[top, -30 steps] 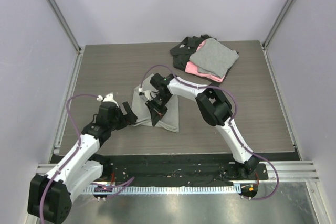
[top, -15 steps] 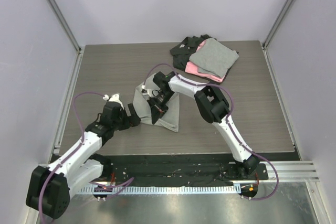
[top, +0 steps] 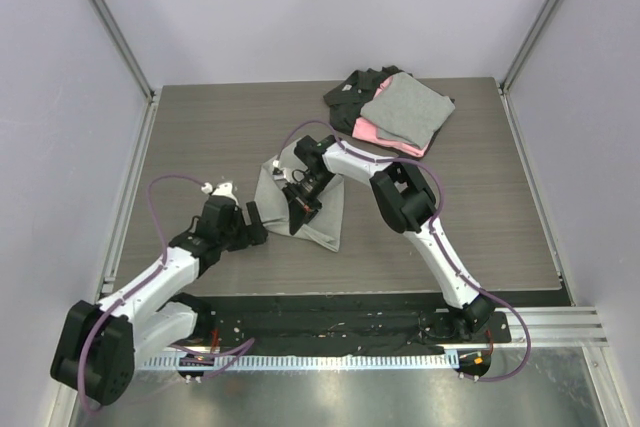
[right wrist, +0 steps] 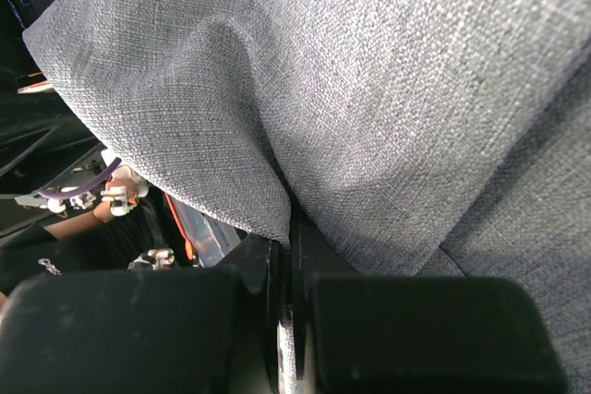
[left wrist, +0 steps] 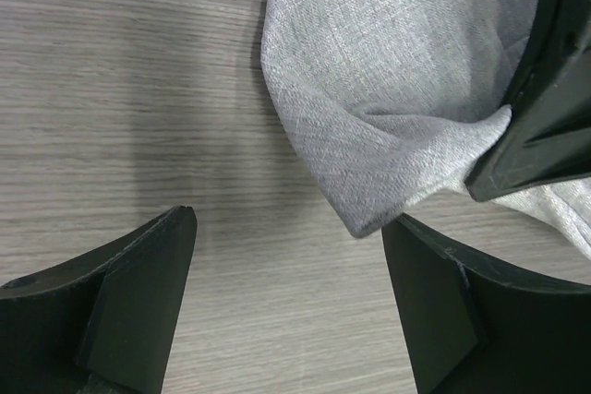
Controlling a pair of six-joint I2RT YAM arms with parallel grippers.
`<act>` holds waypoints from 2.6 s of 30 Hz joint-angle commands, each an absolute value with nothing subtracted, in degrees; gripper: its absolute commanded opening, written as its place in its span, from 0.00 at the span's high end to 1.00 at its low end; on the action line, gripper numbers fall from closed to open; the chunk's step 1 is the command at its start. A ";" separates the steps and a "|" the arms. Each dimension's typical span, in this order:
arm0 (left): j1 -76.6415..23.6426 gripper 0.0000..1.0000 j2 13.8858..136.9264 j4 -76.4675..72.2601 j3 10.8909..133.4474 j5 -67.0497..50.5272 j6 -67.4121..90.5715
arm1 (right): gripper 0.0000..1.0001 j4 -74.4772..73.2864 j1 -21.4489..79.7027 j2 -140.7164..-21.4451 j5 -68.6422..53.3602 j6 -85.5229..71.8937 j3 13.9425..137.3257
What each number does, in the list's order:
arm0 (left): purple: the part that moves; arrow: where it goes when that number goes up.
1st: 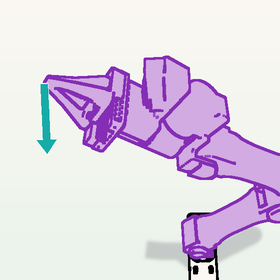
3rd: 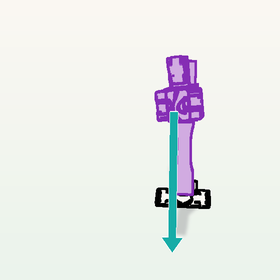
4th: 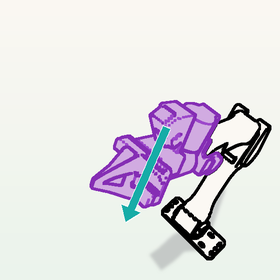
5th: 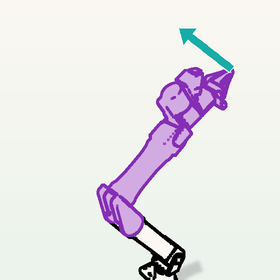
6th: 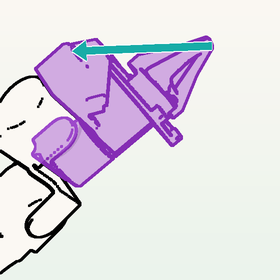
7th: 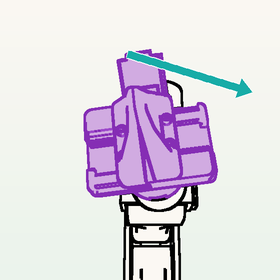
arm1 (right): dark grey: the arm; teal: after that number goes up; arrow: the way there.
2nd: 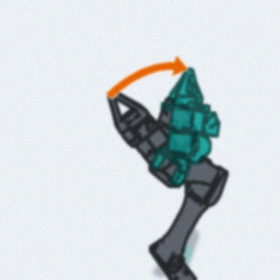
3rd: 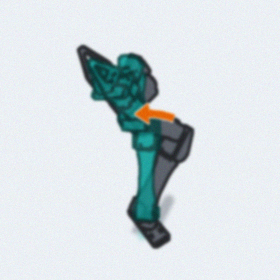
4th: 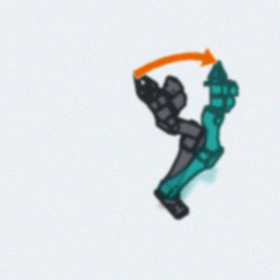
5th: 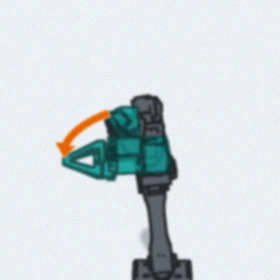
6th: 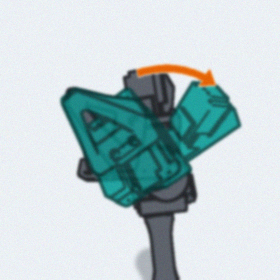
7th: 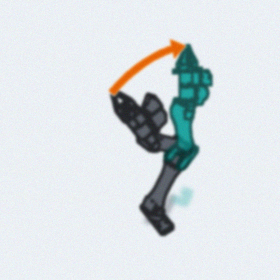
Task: Fold the napkin, place the utensils inside, and roll it up
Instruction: Roll the napkin with the utensil
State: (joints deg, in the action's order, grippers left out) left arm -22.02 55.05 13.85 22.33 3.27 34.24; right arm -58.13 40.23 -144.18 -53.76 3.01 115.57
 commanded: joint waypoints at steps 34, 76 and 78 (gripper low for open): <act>-22.24 0.40 55.89 -4.39 22.41 5.01 28.83 | 0.99 -57.39 37.97 -148.10 -47.02 4.04 115.75; -22.24 1.00 73.29 1.56 31.72 10.19 28.12 | 0.93 -56.95 37.27 -146.43 -46.32 1.67 117.33; -22.24 1.00 75.40 3.68 33.56 10.20 28.47 | 0.88 -56.52 37.35 -145.20 -45.70 1.32 117.25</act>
